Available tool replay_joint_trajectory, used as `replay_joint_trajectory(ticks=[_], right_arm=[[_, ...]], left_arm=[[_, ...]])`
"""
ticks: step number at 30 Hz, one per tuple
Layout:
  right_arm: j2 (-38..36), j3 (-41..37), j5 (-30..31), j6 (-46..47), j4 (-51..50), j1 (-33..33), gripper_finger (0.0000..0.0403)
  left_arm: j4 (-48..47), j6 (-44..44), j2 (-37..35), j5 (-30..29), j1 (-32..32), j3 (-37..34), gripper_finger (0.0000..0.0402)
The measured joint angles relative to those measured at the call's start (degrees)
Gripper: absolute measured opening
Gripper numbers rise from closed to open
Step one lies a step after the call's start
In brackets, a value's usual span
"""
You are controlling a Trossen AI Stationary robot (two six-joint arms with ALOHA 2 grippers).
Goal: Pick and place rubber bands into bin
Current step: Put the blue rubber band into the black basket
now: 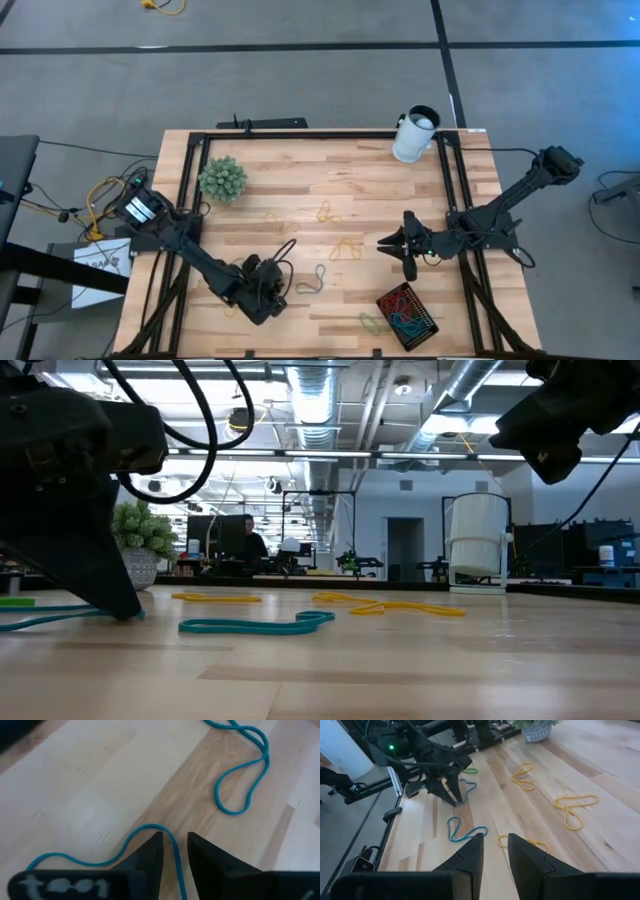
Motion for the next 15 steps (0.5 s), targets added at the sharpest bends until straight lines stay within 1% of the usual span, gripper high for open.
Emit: replay_joint_trajectory(ticks=[2,6,9,12,15], right_arm=[[0.0,0.0,0.0,0.0,-0.2,0.0,0.0083],[0.0,0.0,0.0,0.0,-0.2,0.0,0.0083],[0.0,0.0,0.0,0.0,0.0,0.0,0.0083],[0.0,0.0,0.1,-0.4,0.3,0.0,0.0083],[0.0,0.0,1.2,-0.5,0.5,0.0,0.0083]], left_arm=[[-0.5,1.0,0.2,0.1,0.2,0.8,0.0066],[0.0,4.2,0.6,0.4,0.5,3.6,0.0011],[0.8,8.9,0.4,-1.4,1.1,7.3,0.0004],[2.8,18.2,0.4,-4.9,2.3,12.8,0.0002],[6.9,30.0,0.4,-7.3,4.5,18.7,0.0001]])
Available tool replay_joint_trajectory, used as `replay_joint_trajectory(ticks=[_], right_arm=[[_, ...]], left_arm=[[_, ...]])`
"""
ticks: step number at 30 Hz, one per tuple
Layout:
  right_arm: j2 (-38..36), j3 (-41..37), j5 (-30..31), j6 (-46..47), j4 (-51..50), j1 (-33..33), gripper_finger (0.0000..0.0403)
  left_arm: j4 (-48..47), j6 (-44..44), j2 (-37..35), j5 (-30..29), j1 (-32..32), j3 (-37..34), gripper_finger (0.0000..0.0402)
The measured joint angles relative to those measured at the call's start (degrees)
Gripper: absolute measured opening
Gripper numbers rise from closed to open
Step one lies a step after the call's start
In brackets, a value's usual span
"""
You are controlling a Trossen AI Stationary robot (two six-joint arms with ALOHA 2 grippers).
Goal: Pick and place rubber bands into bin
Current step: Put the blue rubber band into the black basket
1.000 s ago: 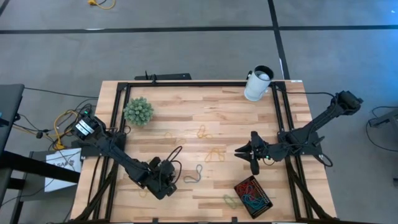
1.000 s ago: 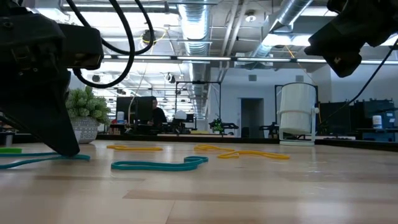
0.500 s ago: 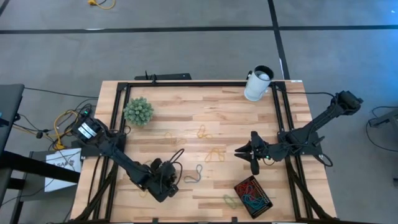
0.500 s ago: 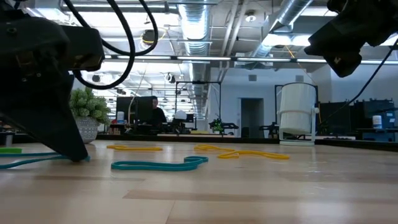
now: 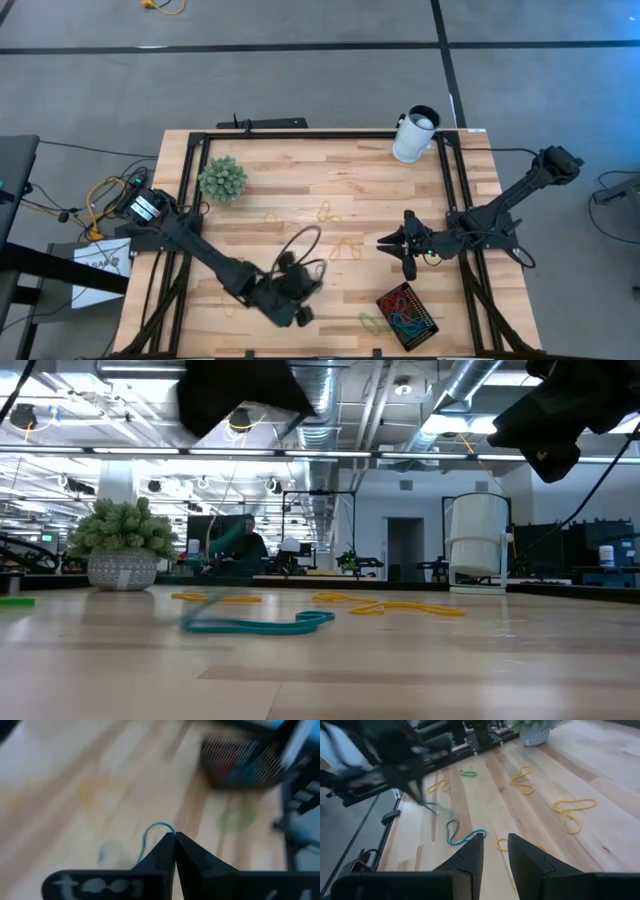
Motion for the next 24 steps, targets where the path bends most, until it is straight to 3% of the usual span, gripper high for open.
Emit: replay_joint_trajectory(ticks=[5,9,16,21,24], right_arm=[[0.0,0.0,0.3,0.0,0.2,0.0,0.0083],[0.0,0.0,0.3,0.0,0.2,0.0,0.0083],[0.0,0.0,0.3,0.0,0.2,0.0,0.0083],[0.0,0.0,0.6,0.0,0.4,-1.2,0.0083],[0.0,0.0,0.4,0.0,0.4,-2.1,0.0083]], left_arm=[[11.6,18.7,-0.1,6.0,3.7,7.6,0.0],[19.0,26.6,-0.1,11.0,6.0,9.9,0.0],[28.0,30.2,2.0,13.9,8.7,10.0,0.0],[37.9,30.9,10.5,23.5,10.2,12.9,0.0],[37.8,30.7,15.7,26.2,11.0,18.5,0.0]])
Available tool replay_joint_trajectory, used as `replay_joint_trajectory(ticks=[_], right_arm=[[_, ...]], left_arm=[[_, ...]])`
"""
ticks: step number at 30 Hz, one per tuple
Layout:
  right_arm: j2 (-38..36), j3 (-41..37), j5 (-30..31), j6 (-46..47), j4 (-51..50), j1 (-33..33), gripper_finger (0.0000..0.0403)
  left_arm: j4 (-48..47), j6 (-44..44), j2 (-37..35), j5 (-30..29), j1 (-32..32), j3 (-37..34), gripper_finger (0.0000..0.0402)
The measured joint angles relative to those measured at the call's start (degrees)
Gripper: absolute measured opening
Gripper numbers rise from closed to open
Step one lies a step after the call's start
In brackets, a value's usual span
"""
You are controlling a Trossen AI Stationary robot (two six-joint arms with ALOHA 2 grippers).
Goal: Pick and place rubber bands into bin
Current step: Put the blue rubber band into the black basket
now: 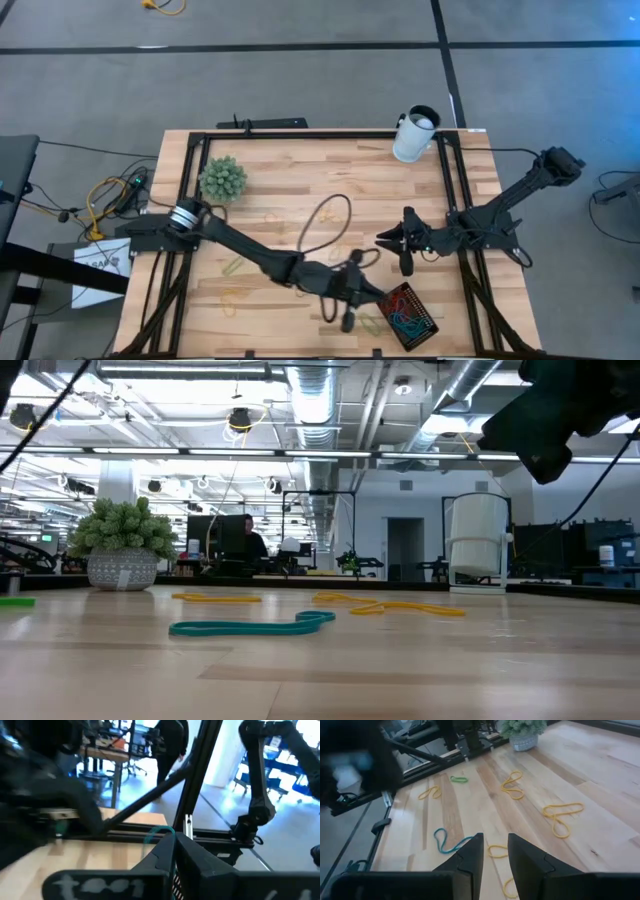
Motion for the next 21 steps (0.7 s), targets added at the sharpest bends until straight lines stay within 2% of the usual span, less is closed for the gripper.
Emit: replay_joint_trajectory(ticks=[5,11,16,21], right_arm=[[0.0,0.0,-0.1,0.0,-0.2,-0.5,0.0083],[0.0,0.0,-0.3,0.5,-0.6,-0.4,0.0083],[0.0,0.0,-0.3,0.5,-1.0,-0.4,0.0083],[0.0,0.0,-0.3,0.5,-0.9,-0.4,0.0083]], left_arm=[[-8.5,2.0,9.8,3.4,0.7,13.3,0.0],[-19.6,2.0,18.7,3.0,0.8,25.5,0.0],[-20.5,-0.5,21.7,3.1,1.5,26.9,0.0],[-23.0,-0.9,21.7,4.2,1.5,27.0,0.0]])
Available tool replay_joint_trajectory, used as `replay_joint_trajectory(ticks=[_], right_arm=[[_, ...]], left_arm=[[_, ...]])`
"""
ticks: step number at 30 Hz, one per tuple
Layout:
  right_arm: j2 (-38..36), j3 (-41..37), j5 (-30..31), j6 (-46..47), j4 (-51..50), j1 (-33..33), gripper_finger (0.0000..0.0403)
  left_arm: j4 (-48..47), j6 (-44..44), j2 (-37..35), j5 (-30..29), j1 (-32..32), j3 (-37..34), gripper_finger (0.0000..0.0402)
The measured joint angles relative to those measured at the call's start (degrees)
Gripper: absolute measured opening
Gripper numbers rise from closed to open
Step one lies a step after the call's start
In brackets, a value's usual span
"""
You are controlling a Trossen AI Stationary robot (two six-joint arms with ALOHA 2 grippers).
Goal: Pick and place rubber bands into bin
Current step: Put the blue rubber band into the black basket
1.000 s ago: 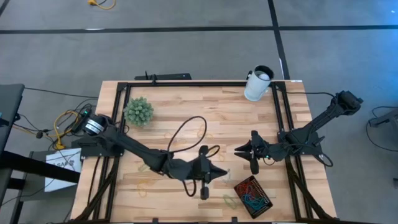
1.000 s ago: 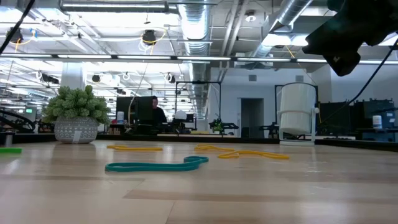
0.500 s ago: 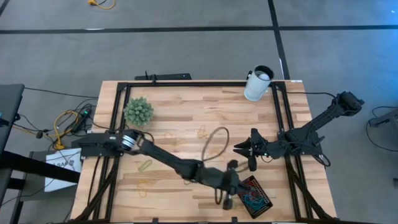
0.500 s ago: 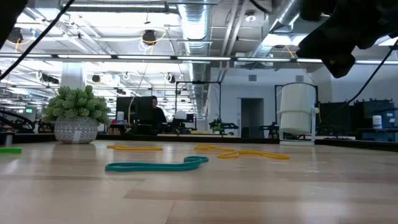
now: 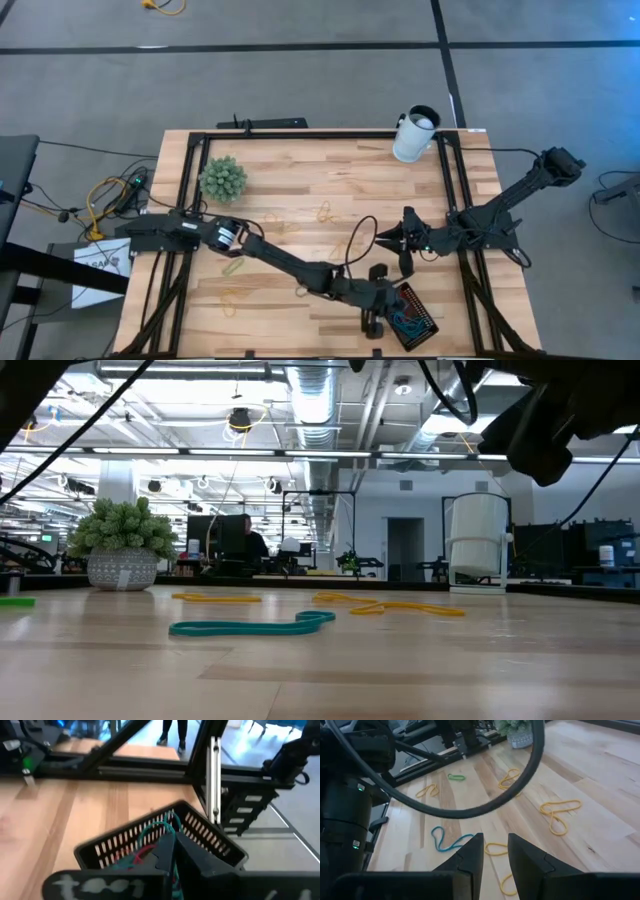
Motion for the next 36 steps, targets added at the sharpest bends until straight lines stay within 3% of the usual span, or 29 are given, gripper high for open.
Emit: replay_joint_trajectory(ticks=[20,36], right_arm=[[0.0,0.0,-1.2,-0.3,1.1,-0.2,0.0083],[0.0,0.0,-1.2,-0.4,1.1,-0.2,0.0083]], left_arm=[[2.9,-0.1,0.0,3.2,-1.2,0.0,0.0003],[2.8,0.0,0.0,4.6,-0.9,0.0,0.0085]])
